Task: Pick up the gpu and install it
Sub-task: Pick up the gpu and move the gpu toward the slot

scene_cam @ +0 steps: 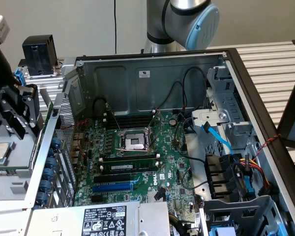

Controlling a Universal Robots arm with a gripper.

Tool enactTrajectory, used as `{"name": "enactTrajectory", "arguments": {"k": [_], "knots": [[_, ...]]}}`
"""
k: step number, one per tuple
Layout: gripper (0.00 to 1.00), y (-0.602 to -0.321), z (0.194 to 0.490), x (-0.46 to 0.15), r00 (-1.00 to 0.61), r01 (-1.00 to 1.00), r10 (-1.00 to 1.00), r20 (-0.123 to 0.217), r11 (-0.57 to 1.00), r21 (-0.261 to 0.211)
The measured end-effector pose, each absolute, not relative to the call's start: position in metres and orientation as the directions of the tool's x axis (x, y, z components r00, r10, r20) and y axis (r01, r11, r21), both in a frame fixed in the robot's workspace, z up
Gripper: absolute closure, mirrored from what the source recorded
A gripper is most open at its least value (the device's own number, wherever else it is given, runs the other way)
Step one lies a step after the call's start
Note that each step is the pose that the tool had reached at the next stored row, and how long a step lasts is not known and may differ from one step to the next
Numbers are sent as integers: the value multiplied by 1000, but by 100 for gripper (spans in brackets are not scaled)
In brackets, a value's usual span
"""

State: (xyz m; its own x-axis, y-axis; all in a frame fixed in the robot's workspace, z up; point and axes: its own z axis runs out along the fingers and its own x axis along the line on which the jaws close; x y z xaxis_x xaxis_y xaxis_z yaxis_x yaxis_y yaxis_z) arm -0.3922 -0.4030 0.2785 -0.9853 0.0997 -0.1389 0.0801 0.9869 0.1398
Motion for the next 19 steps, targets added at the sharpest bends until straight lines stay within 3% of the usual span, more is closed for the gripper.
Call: {"name": "enactTrajectory", "arguments": {"k": [13, 15, 16, 19], "knots": [[58, -401, 264, -392, -983, 81, 104, -154, 986, 149], [56, -401, 261, -392, -982, 85, 108, -155, 985, 150], [49, -401, 260, -392, -982, 87, 111, -155, 985, 151], [49, -401, 255, -392, -981, 94, 119, -155, 983, 155]]}}
